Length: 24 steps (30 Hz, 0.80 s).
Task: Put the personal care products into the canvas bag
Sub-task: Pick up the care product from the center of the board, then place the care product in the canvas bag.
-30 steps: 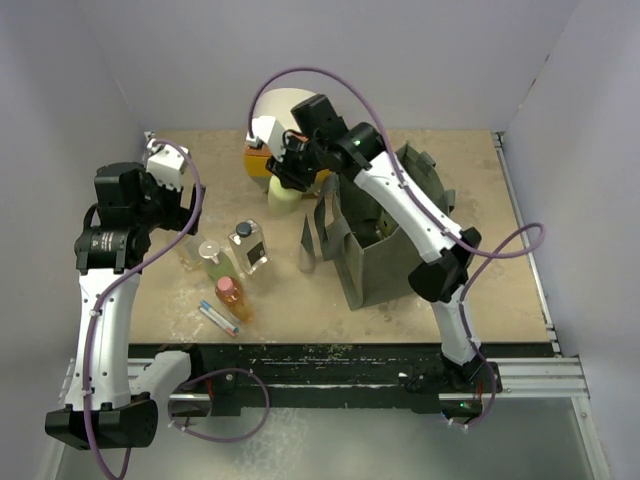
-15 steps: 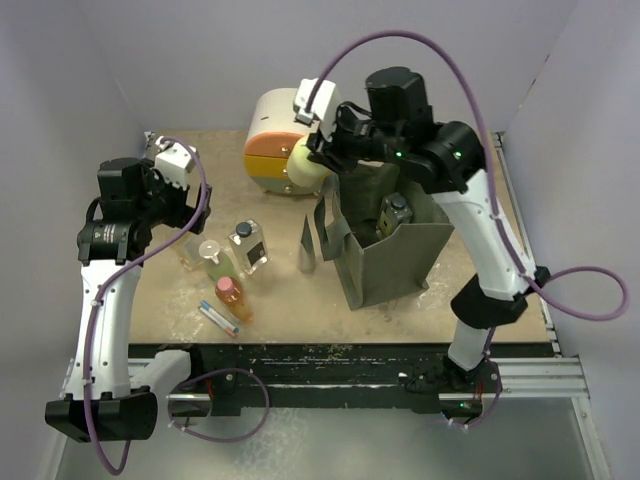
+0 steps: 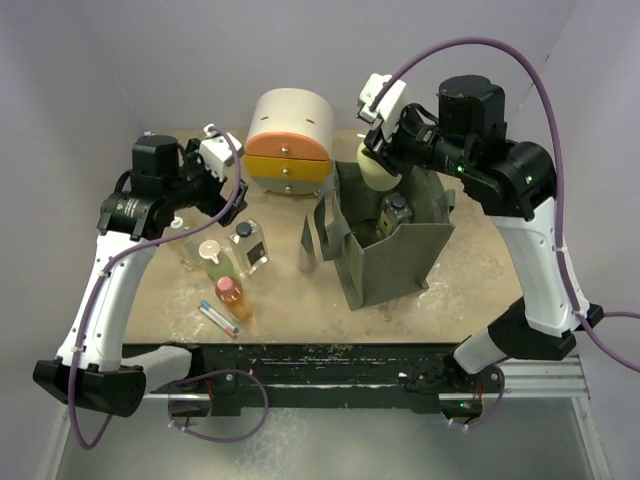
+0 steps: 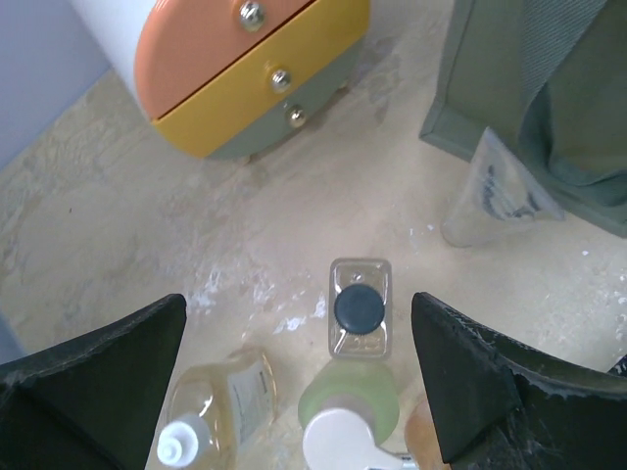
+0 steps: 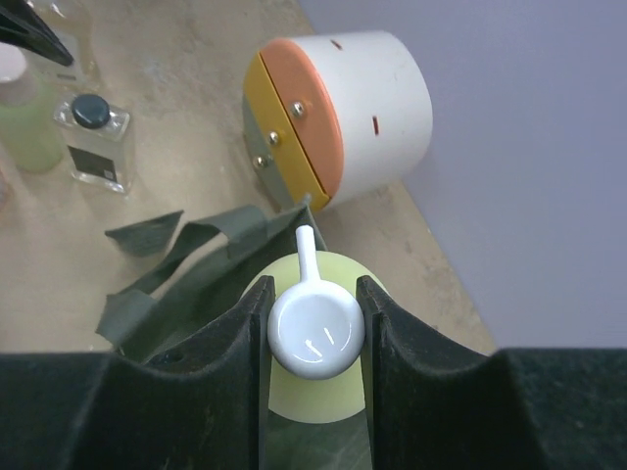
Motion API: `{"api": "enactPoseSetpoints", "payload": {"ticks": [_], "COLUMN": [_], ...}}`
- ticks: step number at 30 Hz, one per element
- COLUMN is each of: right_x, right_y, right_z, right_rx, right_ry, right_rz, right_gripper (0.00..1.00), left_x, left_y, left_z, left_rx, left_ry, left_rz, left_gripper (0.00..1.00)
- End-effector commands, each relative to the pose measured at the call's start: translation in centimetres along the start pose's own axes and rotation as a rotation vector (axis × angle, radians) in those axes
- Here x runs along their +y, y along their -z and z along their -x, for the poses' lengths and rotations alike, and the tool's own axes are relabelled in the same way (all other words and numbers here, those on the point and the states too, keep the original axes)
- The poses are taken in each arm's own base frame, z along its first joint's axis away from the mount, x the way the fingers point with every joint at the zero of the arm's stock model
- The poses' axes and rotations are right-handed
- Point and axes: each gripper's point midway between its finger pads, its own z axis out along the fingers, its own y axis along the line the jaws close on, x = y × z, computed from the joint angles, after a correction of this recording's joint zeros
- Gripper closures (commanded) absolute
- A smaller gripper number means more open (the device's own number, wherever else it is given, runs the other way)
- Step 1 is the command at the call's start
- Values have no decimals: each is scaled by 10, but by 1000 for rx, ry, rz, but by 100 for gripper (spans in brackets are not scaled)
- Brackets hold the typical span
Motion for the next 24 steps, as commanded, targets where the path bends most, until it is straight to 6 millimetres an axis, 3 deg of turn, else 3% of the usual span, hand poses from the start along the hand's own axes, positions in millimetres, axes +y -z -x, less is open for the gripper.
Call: {"api": "enactPoseSetpoints", "payload": {"ticks": [1, 8, 12, 16, 24], "right_x": [-30, -31, -29, -28, -30], "right_y": [17, 16, 12, 6, -8], "right_z": [26, -6, -20, -29, -47], "right_rx": [-141, -93, -80, -82, -73], "right_ry": [12, -30, -67, -109, -172], "right_rz": [-92, -56, -33, -19, 13], "right_gripper": [100, 100, 100, 100, 100], "left_x": [-24, -104, -150, -189, -255], "left_y": [5, -5, -4, -1, -21], "left_z": [50, 98, 114, 119, 110], "left_rx": [-131, -241, -292, -306, -268], "left_ry": [-132, -298, -356, -412, -605], "left_rz": [-118, -417, -591, -737, -863], "left_gripper": [1, 1, 3, 4, 2]}}
